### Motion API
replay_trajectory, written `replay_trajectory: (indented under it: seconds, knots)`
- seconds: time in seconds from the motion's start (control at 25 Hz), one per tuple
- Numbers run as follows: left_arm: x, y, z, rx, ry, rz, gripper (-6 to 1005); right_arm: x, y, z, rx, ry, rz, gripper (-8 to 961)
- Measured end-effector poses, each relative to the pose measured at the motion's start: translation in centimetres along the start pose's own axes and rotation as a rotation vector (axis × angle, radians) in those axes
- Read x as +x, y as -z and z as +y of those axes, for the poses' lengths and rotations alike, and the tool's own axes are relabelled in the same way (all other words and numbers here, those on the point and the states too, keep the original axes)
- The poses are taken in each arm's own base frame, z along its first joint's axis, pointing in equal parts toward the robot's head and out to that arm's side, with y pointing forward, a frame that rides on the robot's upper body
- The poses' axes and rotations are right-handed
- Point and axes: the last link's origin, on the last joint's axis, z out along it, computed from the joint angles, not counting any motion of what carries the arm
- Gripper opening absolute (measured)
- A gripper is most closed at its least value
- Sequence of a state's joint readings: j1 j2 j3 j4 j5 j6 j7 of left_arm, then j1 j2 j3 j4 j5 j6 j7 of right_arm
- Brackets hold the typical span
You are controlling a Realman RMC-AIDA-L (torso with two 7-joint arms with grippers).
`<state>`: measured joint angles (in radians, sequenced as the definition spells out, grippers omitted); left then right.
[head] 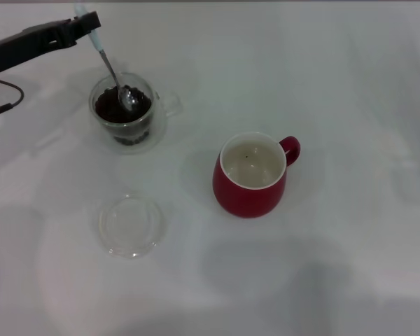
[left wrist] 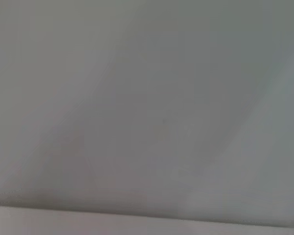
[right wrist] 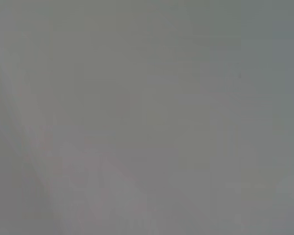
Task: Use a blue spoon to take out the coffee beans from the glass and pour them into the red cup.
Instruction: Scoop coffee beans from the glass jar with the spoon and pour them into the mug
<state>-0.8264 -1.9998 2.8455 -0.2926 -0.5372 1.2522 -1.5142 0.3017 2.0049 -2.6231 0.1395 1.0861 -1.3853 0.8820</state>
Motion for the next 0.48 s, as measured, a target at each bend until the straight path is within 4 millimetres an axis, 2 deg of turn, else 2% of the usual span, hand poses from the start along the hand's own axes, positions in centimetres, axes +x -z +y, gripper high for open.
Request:
replay_trajectory:
  seconds: [0.48]
  knots:
    - [-1.2, -1.6, 0.8, 0.0, 0.039, -0.032, 135, -0.1, 1.1, -0.9, 0.047, -0.008, -0.016, 873]
